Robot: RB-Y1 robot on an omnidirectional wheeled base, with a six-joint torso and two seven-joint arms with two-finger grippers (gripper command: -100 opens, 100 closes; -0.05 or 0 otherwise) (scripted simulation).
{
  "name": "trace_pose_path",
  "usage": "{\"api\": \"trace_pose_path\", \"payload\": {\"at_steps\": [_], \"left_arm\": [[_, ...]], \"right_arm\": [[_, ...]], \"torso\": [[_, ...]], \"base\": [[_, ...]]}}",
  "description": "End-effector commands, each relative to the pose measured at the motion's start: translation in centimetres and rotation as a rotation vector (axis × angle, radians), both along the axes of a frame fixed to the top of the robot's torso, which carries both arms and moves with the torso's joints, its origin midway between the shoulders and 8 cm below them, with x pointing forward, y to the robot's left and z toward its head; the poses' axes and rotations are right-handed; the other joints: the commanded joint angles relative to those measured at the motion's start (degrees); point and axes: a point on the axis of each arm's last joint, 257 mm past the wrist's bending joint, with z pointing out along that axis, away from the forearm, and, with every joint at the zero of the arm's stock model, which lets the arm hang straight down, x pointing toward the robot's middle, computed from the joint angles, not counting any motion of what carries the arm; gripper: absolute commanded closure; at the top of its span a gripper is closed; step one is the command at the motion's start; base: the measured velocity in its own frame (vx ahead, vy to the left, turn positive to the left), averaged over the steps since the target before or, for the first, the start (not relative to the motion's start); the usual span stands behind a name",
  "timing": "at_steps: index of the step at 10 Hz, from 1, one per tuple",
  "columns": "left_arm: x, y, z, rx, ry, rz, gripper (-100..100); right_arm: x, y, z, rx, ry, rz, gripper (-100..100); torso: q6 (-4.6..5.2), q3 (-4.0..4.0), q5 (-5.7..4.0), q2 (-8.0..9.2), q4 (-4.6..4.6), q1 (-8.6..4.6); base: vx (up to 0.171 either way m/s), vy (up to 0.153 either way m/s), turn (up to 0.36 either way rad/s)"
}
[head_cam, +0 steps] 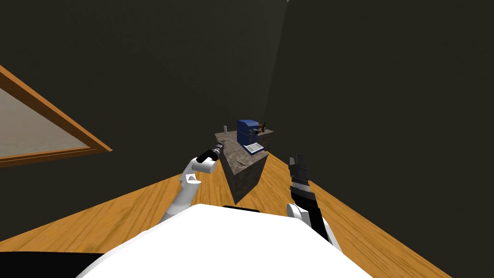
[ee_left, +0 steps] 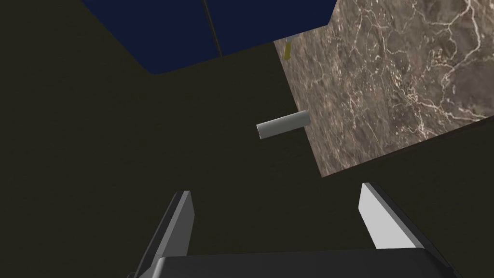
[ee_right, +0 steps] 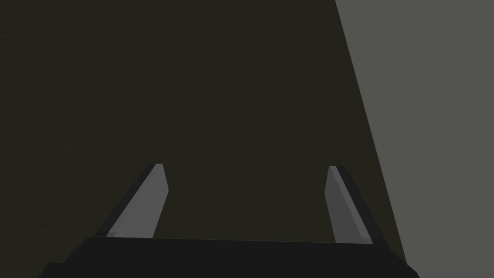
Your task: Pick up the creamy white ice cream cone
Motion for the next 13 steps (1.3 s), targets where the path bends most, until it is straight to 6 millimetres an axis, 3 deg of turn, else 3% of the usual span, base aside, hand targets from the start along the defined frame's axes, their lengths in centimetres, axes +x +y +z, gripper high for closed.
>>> {"api": "trace_pose_path", "payload": {"at_steps": [1, 3, 13], "left_arm": [[0.7, -0.6, -0.9, -0.014, 0.045, -0.007, -100], [0.5, -0.5, -1.8, -0.014, 0.082, -0.001, -100], [1.7, -3.6, -7.7, -0.076, 0.369, -0.021, -100]], "right_arm": [[0.0, 0.0, 0.0, 0.0, 0.0, 0.0, 0], [0.0, 0.0, 0.0, 0.0, 0.0, 0.0, 0], [0.0, 0.0, 0.0, 0.0, 0.0, 0.0, 0]], "torso": [[0.0, 0.0, 0.0, 0.0, 0.0, 0.0], [0.0, -0.01, 0.0, -0.01, 0.0, 0.01], [-0.01, 0.01, -0.01, 0.02, 0.0, -0.06]], "base": [[0.007, 0.031, -0.043], [0.004, 0.018, -0.017], [0.0, 0.015, -0.044]]}}
